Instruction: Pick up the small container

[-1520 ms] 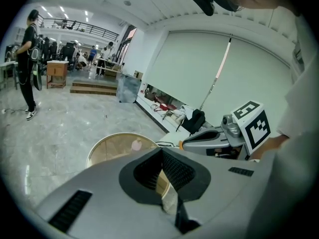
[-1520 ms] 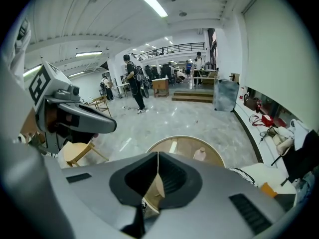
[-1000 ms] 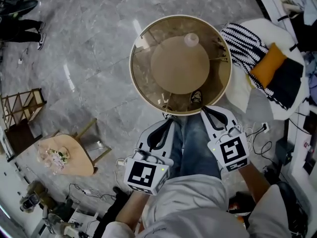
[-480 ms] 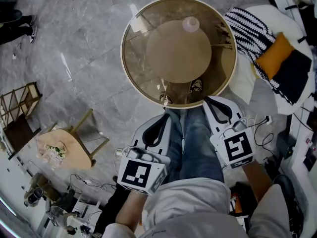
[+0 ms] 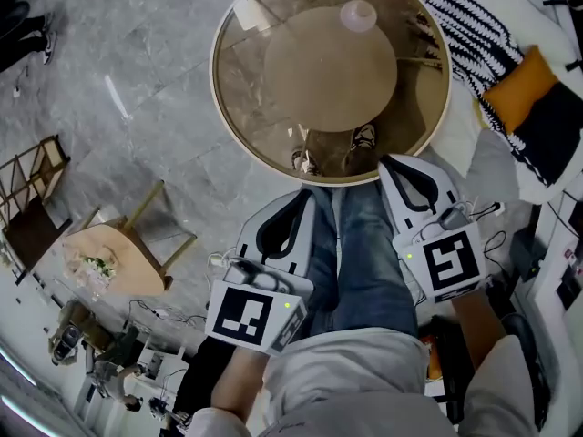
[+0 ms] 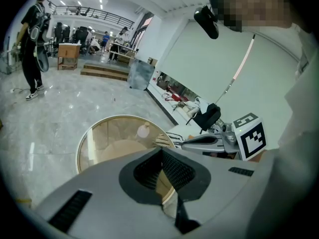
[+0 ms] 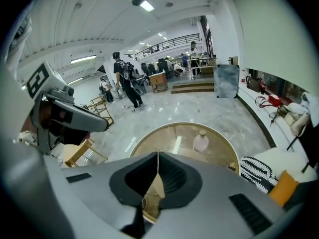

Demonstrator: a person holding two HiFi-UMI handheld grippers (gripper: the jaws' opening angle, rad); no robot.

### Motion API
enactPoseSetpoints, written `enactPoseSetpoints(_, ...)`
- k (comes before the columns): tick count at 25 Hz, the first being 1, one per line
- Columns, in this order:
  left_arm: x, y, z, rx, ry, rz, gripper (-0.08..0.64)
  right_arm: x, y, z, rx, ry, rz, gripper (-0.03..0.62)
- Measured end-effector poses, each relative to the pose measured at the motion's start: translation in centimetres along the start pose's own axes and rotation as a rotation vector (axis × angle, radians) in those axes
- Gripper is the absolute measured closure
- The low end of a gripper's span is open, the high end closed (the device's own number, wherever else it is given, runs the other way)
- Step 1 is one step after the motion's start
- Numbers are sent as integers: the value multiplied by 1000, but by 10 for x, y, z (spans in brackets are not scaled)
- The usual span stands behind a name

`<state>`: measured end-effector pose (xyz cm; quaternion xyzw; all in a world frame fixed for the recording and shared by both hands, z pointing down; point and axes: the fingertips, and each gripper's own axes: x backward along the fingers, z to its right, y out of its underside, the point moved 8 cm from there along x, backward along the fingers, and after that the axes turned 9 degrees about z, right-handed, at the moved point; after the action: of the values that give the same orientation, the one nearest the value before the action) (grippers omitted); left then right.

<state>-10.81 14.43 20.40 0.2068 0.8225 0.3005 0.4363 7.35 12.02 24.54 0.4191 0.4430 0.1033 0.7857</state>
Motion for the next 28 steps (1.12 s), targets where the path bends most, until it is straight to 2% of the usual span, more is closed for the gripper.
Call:
enactPoseSetpoints(4,-6,4,-6,20,-7,1,543,-11,11,4,23,-9,-17,577)
enactPoseSetpoints(9,-11,8,-13,34,-18,19,543,-21,19,12,-2,0,-16,577)
enactPoseSetpoints(28,-66,29,-28,74,-23,-1,543,-63,33,60,-42,19,37,575)
